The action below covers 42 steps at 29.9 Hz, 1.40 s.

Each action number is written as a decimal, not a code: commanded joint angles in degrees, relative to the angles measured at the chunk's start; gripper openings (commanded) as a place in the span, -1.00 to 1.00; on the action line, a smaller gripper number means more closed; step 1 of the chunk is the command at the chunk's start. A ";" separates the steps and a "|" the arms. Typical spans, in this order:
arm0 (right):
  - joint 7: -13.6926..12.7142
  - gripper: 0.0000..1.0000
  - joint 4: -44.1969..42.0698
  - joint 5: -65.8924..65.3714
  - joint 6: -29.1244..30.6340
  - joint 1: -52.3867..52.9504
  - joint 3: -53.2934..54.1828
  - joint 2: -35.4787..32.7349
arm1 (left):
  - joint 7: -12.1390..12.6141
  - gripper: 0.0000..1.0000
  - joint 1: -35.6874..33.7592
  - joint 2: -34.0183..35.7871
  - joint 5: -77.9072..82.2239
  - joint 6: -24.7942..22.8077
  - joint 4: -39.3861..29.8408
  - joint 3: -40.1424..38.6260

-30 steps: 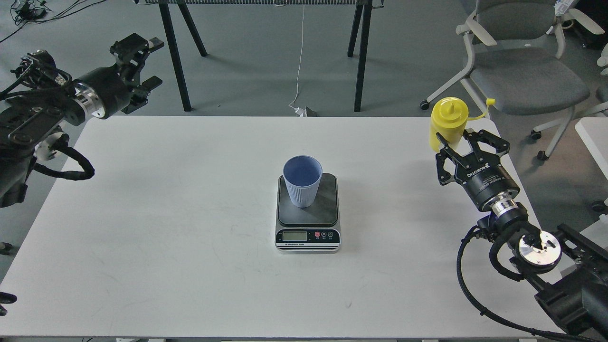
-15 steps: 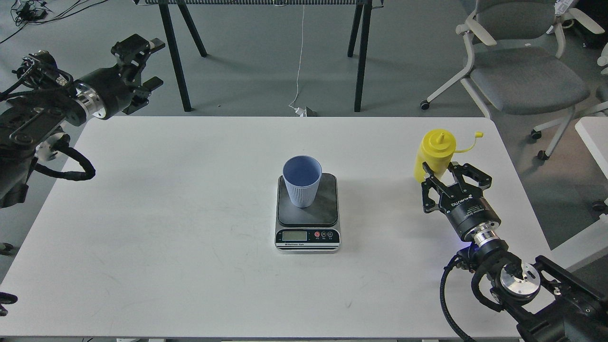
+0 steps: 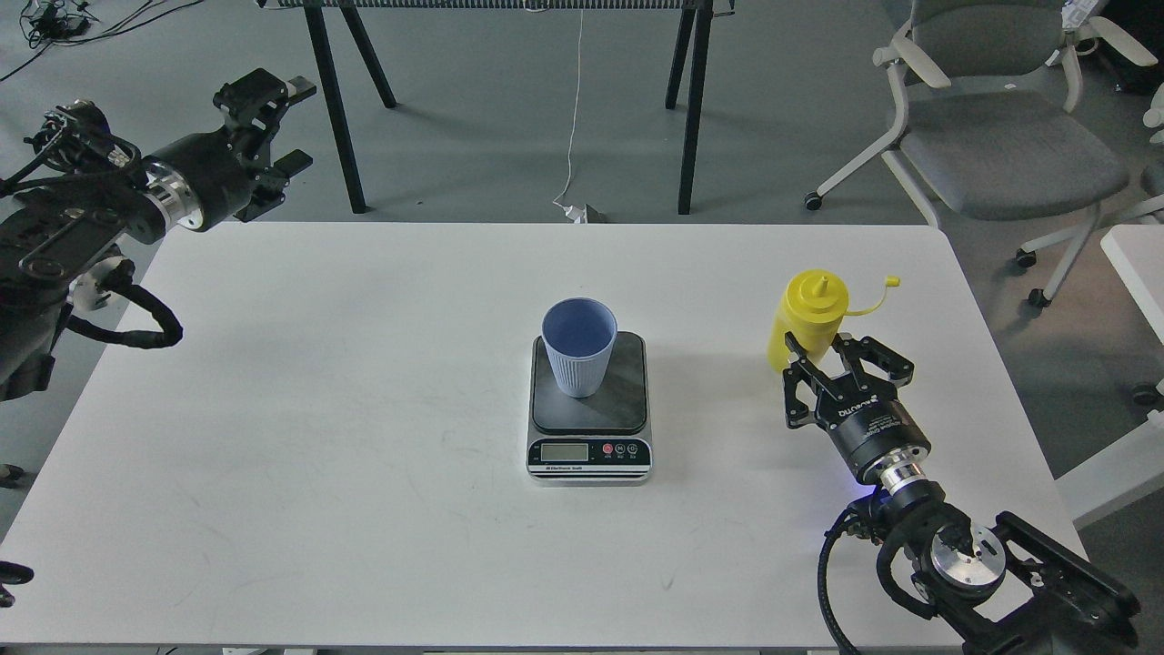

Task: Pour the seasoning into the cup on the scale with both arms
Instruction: 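Lower the yellow bottle onto the table beside the scale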

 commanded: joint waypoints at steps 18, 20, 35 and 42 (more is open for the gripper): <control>-0.10 -0.17 -2.19 -0.28 0.00 -2.35 0.09 1.48 | 0.00 0.98 -0.21 0.34 0.88 0.00 0.00 0.61; -0.10 -0.16 -2.37 -0.28 0.00 -2.35 0.09 1.65 | 0.00 0.98 -0.21 0.43 0.88 0.00 0.00 0.61; -0.19 0.12 -2.02 -0.28 0.00 -2.18 -0.09 2.27 | 0.00 0.98 -0.21 0.52 0.96 0.00 0.00 0.61; -0.19 0.27 -1.76 -0.28 0.00 -2.26 -0.09 2.18 | 0.00 0.98 -0.12 0.26 1.05 0.00 0.00 0.61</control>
